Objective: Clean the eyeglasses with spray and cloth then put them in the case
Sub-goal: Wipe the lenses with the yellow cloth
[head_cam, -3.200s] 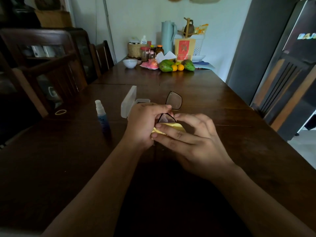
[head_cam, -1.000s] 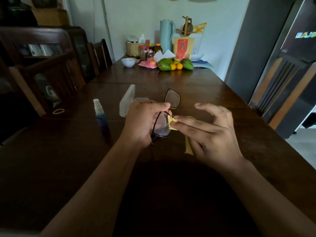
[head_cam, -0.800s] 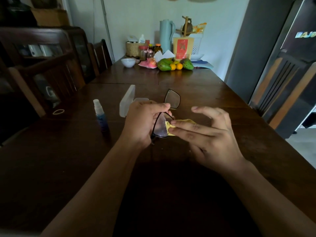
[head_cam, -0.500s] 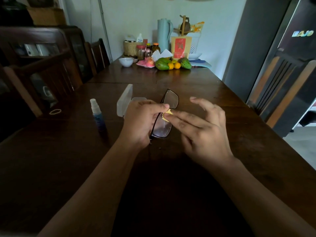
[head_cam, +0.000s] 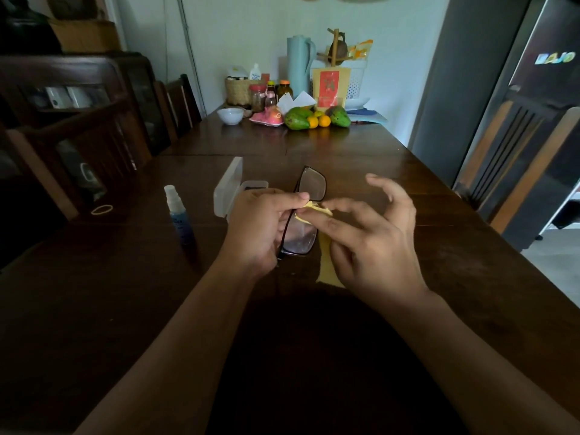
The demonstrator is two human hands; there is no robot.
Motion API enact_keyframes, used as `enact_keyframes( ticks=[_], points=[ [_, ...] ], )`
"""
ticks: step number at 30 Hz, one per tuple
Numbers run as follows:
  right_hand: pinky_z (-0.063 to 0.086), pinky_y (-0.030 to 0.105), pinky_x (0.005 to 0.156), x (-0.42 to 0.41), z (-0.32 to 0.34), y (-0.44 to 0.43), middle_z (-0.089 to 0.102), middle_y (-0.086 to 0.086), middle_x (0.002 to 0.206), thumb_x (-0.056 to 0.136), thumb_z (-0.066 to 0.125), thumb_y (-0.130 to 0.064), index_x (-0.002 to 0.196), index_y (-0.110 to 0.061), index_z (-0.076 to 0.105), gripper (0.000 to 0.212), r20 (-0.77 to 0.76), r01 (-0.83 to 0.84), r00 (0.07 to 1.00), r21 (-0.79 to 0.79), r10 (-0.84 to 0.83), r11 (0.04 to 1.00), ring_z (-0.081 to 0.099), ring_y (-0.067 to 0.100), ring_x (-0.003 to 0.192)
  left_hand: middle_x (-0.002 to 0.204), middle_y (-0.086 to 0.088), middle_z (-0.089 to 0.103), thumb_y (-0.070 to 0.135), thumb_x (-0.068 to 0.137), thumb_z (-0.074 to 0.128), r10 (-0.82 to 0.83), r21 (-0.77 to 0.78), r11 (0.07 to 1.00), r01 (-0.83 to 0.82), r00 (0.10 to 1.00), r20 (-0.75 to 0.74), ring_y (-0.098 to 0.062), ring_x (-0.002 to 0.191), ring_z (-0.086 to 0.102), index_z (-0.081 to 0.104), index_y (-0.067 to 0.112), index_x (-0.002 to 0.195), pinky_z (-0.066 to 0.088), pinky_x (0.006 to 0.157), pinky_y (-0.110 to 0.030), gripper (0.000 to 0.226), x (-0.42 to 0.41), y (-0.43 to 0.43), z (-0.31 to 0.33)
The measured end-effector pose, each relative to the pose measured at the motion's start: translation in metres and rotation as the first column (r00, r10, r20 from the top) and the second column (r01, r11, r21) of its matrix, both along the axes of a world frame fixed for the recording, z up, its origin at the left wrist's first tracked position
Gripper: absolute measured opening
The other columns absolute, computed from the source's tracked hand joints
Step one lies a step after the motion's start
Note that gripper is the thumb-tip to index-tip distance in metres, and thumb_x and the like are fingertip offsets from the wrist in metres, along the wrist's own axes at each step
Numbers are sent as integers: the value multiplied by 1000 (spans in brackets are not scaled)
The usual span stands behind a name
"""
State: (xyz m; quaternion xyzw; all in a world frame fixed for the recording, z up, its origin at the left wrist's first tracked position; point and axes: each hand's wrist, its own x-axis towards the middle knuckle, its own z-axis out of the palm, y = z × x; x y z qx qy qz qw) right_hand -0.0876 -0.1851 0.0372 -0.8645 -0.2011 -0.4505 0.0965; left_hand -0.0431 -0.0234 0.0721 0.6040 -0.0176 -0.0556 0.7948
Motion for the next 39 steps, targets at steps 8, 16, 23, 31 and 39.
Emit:
enact_keyframes(
  ticks=[8,16,23,31,39],
  points=[
    [33,54,98,-3,-1,-2,63,0,117,83,51,-11,122,-43,67,53,-65,-1,998,-37,-2,999,31,35,125,68,-16,70,8,81,70,-27,-35,999,25,997,-66,-22,54,67,71,-3,77,53,55,-27,11,1,-5,-2],
    [37,55,96,-5,-1,-12,63,-1,116,86,54,-8,119,-48,67,53,-65,-73,996,-103,67,992,31,32,122,62,-11,67,17,82,70,-46,24,999,49,995,-86,-20,47,62,73,5,64,48,43,-23,22,1,-3,-2],
    [38,53,97,-9,0,0,64,-7,123,88,48,-13,122,-40,68,47,-64,-108,993,-126,101,986,31,28,124,70,-13,67,16,78,73,-9,32,999,12,997,-75,-26,67,64,73,3,70,49,60,-30,15,1,-5,-4],
    [32,50,98,-8,3,-3,66,-7,122,84,49,-13,122,-33,70,47,-5,-62,998,-107,62,992,32,28,125,69,-13,68,14,81,71,-30,5,1000,30,998,-60,-22,52,64,72,2,78,47,45,-23,13,0,-8,-2],
    [31,48,102,-11,1,-4,65,-6,121,81,52,-12,114,-40,72,48,-40,-173,985,-166,169,971,31,28,125,76,-21,64,12,84,69,-40,-10,999,40,998,-43,-25,59,61,70,-5,83,49,47,-23,17,-1,-5,-2]
  ],
)
